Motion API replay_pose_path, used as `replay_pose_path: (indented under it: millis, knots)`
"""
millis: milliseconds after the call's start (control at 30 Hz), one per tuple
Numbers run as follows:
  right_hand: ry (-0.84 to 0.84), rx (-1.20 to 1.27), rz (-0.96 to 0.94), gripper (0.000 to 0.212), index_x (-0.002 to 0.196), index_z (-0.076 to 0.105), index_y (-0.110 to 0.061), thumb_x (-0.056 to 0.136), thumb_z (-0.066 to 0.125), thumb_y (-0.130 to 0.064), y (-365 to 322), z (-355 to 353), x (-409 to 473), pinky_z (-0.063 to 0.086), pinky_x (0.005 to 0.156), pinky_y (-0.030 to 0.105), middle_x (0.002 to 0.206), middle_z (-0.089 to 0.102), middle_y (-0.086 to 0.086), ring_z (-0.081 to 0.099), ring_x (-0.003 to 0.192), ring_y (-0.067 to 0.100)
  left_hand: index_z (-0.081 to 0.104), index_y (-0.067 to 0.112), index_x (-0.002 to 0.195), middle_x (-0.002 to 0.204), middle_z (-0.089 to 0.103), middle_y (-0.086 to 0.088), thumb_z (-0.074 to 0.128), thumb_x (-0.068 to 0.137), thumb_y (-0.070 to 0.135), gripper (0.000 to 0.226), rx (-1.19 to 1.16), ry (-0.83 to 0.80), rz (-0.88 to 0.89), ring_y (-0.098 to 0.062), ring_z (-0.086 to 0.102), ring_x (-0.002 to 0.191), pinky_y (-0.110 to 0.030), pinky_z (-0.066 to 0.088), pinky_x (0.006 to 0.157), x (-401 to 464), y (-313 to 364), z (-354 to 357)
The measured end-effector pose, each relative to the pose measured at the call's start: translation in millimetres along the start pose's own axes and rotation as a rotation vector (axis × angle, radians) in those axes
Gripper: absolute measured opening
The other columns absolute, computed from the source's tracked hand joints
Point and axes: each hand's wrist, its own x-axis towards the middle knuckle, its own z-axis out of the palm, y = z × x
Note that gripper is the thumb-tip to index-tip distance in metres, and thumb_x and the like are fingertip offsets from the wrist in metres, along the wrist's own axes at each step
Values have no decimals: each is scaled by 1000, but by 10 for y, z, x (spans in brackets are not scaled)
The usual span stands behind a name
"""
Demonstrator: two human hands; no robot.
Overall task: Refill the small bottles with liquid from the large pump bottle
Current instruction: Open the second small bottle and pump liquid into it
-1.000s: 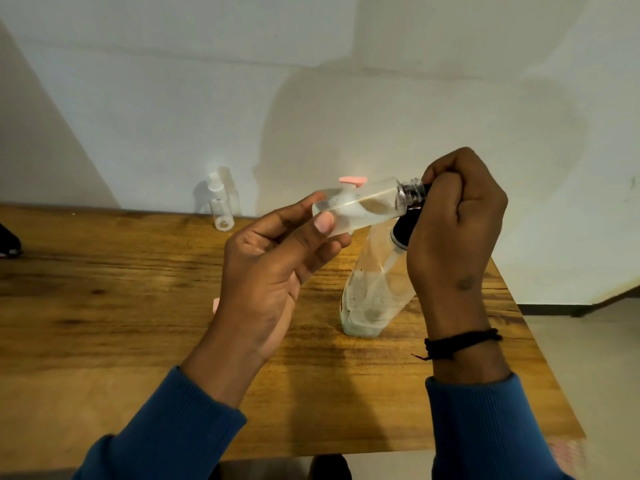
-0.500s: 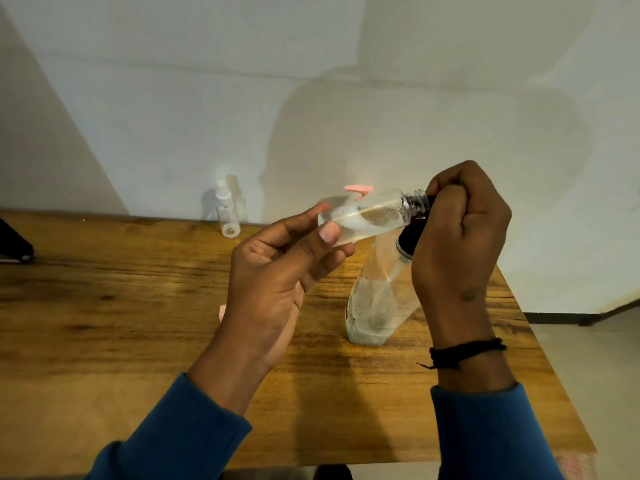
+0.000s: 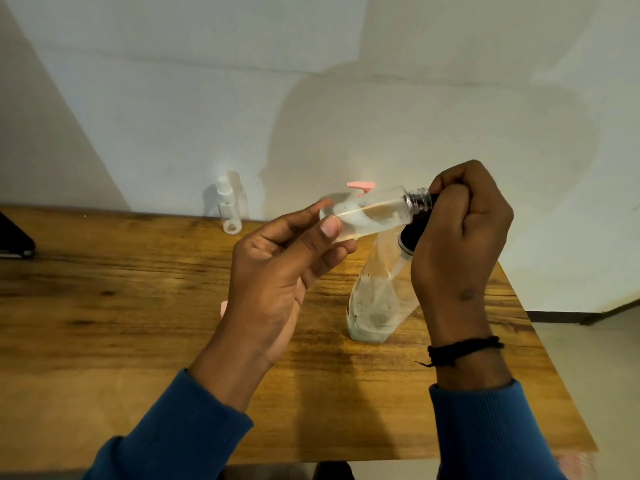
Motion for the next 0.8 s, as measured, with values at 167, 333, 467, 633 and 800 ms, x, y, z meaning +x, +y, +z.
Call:
replay_pose_path:
  millis: [167,333,467,633,800]
  knots:
    - [-13,-16,-13,26,74,50,-4,90,35,9,-17,-39,28,26,46,8,56,40,-4,43,46,0,74,7,104,103,75,-15,76,65,18,40,0,-4,-7,-27,74,80,-24,60,71,-5,8,7]
    - [-4,19,2,27,74,51,-1,90,34,11,20,-1,-9,26,47,7,57,40,-4,42,47,0,76,8,103,104,75,-16,76,66,19,38,1,0,6,-26,74,80,-23,59,70,4,5,-13]
    - [-9,-3,6,27,73,51,-4,90,35,9,9,-31,20,25,46,8,53,42,-9,44,46,0,77,9,101,104,75,-15,76,65,20,37,5,-1,2,-27,74,80,-23,59,69,-5,26,-2]
    - [-3,26,19,27,74,51,-2,89,33,11,5,5,1,26,46,7,57,40,-3,42,48,0,76,8,103,100,76,-16,75,69,18,36,3,1,1,-27,74,81,-23,59,70,-1,4,-6]
    - [-17,-3,2,25,73,50,-5,89,34,6,-4,-28,22,27,46,11,57,42,-1,43,49,2,76,8,101,95,76,-15,76,65,21,38,4,11,-9,-26,74,79,-23,59,68,-13,16,12]
